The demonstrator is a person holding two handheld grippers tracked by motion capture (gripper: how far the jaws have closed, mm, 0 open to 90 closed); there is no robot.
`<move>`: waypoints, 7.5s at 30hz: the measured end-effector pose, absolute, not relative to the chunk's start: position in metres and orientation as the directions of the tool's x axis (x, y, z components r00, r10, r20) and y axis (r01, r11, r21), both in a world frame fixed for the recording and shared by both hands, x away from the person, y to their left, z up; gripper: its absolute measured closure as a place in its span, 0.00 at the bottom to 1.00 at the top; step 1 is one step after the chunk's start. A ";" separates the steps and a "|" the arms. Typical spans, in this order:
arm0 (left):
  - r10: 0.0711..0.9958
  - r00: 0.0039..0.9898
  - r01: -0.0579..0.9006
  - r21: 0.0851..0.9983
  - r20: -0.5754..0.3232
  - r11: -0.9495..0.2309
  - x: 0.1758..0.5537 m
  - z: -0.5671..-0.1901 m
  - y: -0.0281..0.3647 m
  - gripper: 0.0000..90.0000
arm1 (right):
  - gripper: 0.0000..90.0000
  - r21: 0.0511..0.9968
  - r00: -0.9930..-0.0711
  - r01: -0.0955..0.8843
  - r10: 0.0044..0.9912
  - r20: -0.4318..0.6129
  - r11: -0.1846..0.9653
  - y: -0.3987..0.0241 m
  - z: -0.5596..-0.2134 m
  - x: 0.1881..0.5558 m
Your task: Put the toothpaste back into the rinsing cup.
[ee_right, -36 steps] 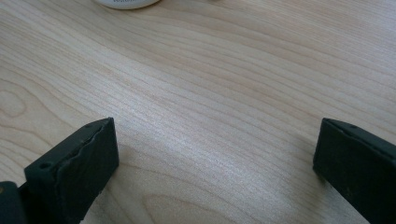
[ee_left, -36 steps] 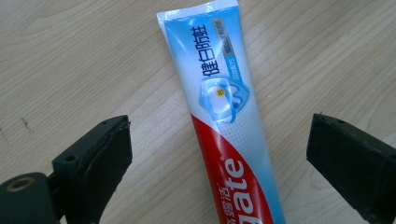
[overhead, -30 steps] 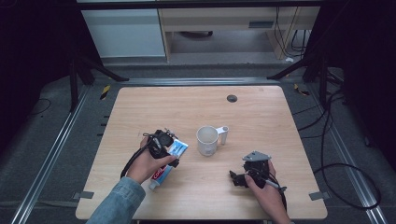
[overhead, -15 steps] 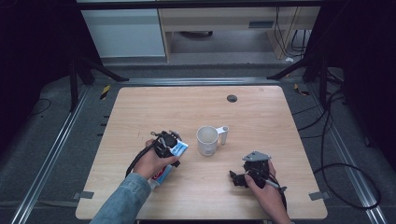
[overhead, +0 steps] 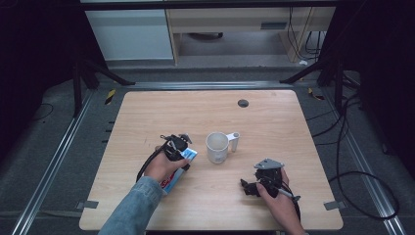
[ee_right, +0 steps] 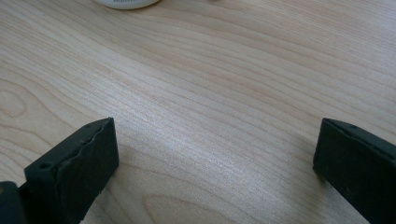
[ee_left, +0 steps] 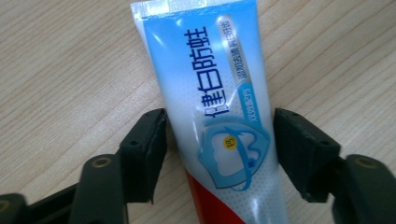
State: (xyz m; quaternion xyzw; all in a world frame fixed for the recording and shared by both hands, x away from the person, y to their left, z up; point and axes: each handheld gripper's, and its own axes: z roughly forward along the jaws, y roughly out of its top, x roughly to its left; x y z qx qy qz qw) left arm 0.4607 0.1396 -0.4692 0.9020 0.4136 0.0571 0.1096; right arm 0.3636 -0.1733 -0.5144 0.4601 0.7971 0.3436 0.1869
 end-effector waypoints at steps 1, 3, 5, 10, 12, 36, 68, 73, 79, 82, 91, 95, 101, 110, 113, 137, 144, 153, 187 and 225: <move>0.757 0.653 0.733 0.240 0.017 -0.637 0.461 -0.469 0.139 0.44 | 0.00 0.720 -0.507 0.605 0.862 0.018 0.340 -0.173 -0.514 0.364; 0.758 0.651 0.733 0.243 0.016 -0.635 0.461 -0.469 0.139 0.46 | 0.00 0.720 -0.507 0.605 0.862 0.018 0.341 -0.173 -0.514 0.364; 0.760 0.650 0.734 0.250 0.013 -0.632 0.461 -0.468 0.139 0.48 | 0.00 0.720 -0.507 0.605 0.862 0.018 0.341 -0.173 -0.514 0.364; 0.754 0.657 0.722 0.276 0.014 -0.634 0.458 -0.467 0.139 0.60 | 0.00 0.720 -0.507 0.605 0.862 0.018 0.341 -0.173 -0.514 0.364; 0.752 0.659 0.718 0.286 0.011 -0.634 0.457 -0.466 0.140 0.65 | 0.00 0.720 -0.507 0.605 0.862 0.018 0.341 -0.173 -0.514 0.364; 0.725 0.686 0.646 0.407 0.062 -0.646 0.444 -0.413 0.152 0.79 | 0.00 0.720 -0.507 0.605 0.862 0.018 0.341 -0.173 -0.514 0.364; 0.720 0.690 0.590 0.517 0.076 -0.620 0.446 -0.363 0.144 0.80 | 0.00 0.724 -0.511 0.593 0.860 0.000 0.353 -0.174 -0.515 0.364; 0.714 0.695 0.581 0.519 0.084 -0.627 0.446 -0.358 0.142 0.80 | 0.00 0.724 -0.513 0.591 0.858 -0.002 0.355 -0.174 -0.515 0.364; 0.714 0.695 0.576 0.531 0.083 -0.622 0.446 -0.357 0.140 0.80 | 0.00 0.724 -0.514 0.591 0.858 -0.002 0.355 -0.174 -0.515 0.364; 0.717 0.693 0.572 0.547 0.076 -0.611 0.445 -0.355 0.139 0.80 | 0.00 0.724 -0.514 0.591 0.858 -0.002 0.356 -0.174 -0.515 0.364; 0.740 0.670 0.538 0.647 0.062 -0.541 0.441 -0.337 0.140 0.80 | 0.00 0.725 -0.514 0.587 0.858 -0.010 0.361 -0.174 -0.516 0.364; 0.739 0.671 0.521 0.670 0.062 -0.529 0.439 -0.331 0.137 0.80 | 0.00 0.724 -0.517 0.587 0.856 -0.009 0.362 -0.174 -0.516 0.364; 0.738 0.670 0.497 0.691 0.078 -0.524 0.439 -0.323 0.130 0.80 | 0.00 0.724 -0.518 0.587 0.856 -0.008 0.362 -0.174 -0.516 0.364; 0.732 0.674 0.462 0.717 0.099 -0.522 0.439 -0.311 0.120 0.80 | 0.00 0.722 -0.516 0.590 0.856 -0.006 0.361 -0.174 -0.515 0.364; 0.733 0.672 0.454 0.721 0.109 -0.524 0.440 -0.309 0.115 0.80 | 0.00 0.723 -0.516 0.590 0.856 -0.003 0.359 -0.174 -0.515 0.364; 0.738 0.658 0.338 0.818 0.148 -0.466 0.435 -0.283 0.095 0.80 | 0.00 0.723 -0.518 0.589 0.855 -0.004 0.360 -0.174 -0.515 0.364; 0.725 0.670 0.323 0.818 0.157 -0.476 0.432 -0.283 0.087 0.80 | 0.00 0.723 -0.517 0.590 0.856 -0.003 0.359 -0.174 -0.515 0.364; 0.721 0.673 0.284 0.843 0.165 -0.457 0.427 -0.283 0.073 0.80 | 0.00 0.723 -0.517 0.590 0.856 -0.002 0.359 -0.174 -0.515 0.364; 0.712 0.677 0.225 0.868 0.187 -0.442 0.420 -0.290 0.052 0.80 | 0.00 0.723 -0.517 0.590 0.856 -0.003 0.359 -0.174 -0.515 0.364; 0.737 0.662 0.255 0.885 0.134 -0.390 0.417 -0.321 0.051 0.80 | 0.00 0.723 -0.516 0.593 0.857 0.001 0.356 -0.174 -0.515 0.363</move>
